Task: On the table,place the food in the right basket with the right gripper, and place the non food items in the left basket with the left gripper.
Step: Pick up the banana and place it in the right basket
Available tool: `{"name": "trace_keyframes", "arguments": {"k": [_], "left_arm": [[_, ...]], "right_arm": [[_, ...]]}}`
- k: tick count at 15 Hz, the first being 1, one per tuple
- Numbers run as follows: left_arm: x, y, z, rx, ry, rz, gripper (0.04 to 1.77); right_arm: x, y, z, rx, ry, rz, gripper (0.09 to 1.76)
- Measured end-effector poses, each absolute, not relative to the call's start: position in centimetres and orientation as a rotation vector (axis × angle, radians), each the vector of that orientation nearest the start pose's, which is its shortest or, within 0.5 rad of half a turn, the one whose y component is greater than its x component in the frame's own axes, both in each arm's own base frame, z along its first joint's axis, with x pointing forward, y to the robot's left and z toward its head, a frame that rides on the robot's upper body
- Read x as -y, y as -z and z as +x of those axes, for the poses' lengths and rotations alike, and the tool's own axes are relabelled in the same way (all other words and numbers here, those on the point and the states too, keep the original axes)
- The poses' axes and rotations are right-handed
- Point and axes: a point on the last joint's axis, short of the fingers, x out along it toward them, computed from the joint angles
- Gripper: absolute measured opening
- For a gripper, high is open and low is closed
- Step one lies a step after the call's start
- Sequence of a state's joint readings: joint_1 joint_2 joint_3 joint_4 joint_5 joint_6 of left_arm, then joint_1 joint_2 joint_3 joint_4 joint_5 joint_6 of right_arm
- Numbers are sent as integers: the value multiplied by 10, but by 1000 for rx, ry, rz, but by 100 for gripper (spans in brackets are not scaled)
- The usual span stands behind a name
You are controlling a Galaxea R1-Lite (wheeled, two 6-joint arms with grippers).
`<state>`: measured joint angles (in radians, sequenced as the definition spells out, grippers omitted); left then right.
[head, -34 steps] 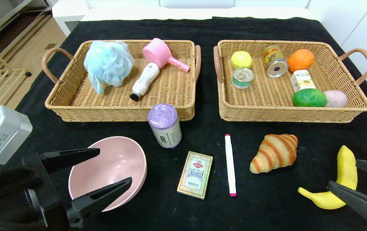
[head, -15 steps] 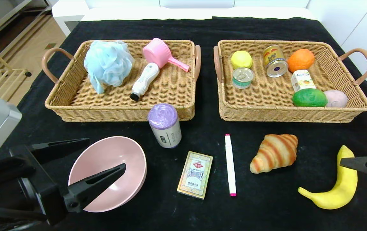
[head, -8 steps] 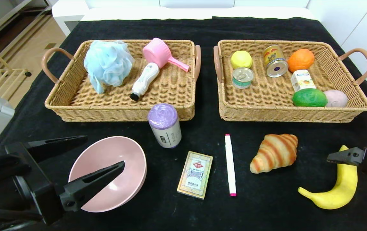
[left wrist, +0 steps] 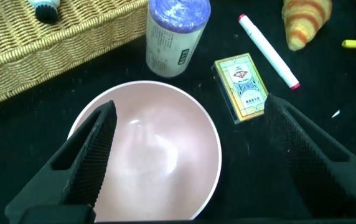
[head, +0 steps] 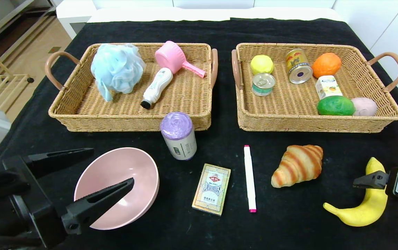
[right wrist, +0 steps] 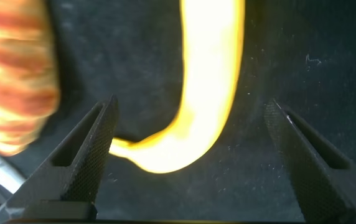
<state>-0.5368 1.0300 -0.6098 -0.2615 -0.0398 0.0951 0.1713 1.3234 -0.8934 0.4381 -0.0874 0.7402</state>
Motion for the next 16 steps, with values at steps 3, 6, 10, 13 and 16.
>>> {"name": "trace_keyframes", "arguments": {"k": [3, 6, 10, 13, 16], "left_arm": [[70, -237, 117, -136, 583, 147, 172], [70, -236, 117, -137, 584, 150, 172], [70, -235, 116, -140, 583, 150, 172], [70, -235, 116, -140, 583, 151, 172], [70, -235, 117, -142, 584, 152, 172]], "right_arm": [[-30, -203, 184, -875, 234, 586, 171], [-29, -199, 187, -884, 247, 603, 171], [-30, -191, 197, -865, 233, 615, 171], [-31, -187, 198, -878, 239, 611, 124], [-31, -186, 199, -884, 239, 612, 87]]}}
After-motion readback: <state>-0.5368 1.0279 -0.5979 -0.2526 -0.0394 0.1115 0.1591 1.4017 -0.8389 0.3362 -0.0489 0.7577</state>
